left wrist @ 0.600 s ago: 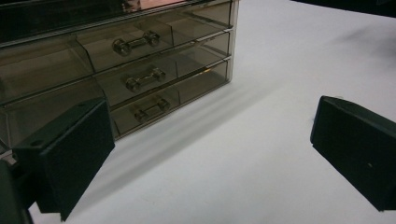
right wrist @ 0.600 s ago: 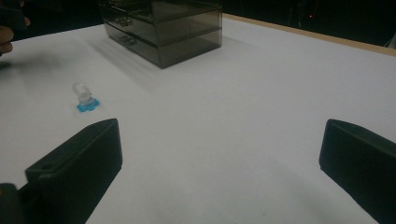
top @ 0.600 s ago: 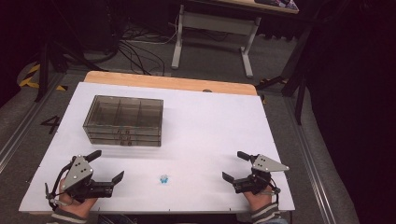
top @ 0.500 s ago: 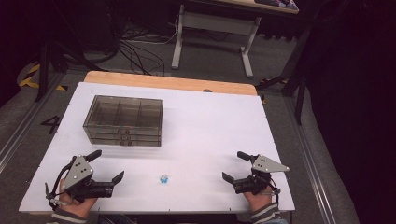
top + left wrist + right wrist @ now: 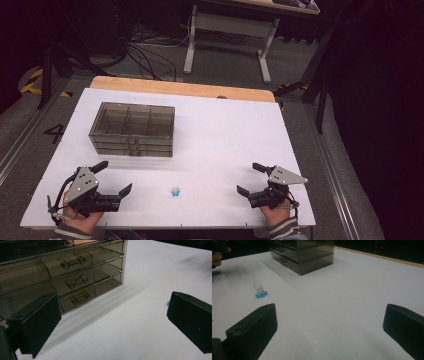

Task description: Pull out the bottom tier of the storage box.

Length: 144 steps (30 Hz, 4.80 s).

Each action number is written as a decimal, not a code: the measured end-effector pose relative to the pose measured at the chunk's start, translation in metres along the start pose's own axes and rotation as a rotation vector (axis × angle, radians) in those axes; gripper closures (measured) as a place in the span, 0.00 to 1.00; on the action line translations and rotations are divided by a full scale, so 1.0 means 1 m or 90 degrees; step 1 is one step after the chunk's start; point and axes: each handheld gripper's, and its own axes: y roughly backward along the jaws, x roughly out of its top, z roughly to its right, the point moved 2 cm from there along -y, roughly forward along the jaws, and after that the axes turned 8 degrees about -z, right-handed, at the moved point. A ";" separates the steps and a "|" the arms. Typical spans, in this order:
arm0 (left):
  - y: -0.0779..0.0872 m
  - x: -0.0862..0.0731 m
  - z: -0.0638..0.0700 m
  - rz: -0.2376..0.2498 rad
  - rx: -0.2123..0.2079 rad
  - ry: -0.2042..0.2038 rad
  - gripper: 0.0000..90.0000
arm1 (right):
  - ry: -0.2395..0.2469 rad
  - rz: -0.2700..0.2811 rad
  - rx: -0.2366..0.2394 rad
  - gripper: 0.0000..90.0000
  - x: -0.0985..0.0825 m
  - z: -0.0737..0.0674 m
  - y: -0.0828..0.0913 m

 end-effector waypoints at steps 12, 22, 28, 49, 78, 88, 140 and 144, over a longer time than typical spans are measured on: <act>0.001 0.000 0.000 -0.004 -0.010 -0.004 0.01 | -0.003 -0.007 0.008 0.00 0.000 0.000 -0.002; -0.003 0.002 -0.001 -0.012 -0.021 0.001 0.02 | -0.008 -0.014 0.016 0.00 -0.001 0.000 -0.003; -0.006 0.009 -0.005 -0.014 -0.026 0.002 0.02 | -0.009 -0.019 0.015 0.00 -0.001 0.000 -0.004; -0.018 0.029 -0.012 -0.015 -0.039 0.005 0.03 | -0.006 -0.029 0.016 0.00 -0.002 -0.001 -0.006; -0.039 0.049 -0.014 -0.048 -0.054 -0.030 0.03 | -0.002 -0.032 0.021 0.00 -0.002 -0.002 -0.006; -0.039 0.053 -0.014 -0.063 -0.067 -0.061 0.10 | -0.001 -0.033 0.021 0.00 -0.002 -0.002 -0.006; -0.021 0.062 -0.014 -0.121 0.032 -0.296 0.18 | 0.002 -0.044 0.026 0.00 -0.003 -0.004 -0.008; -0.022 0.061 -0.012 -0.129 0.046 -0.317 0.19 | 0.003 -0.044 0.026 0.00 -0.003 -0.004 -0.009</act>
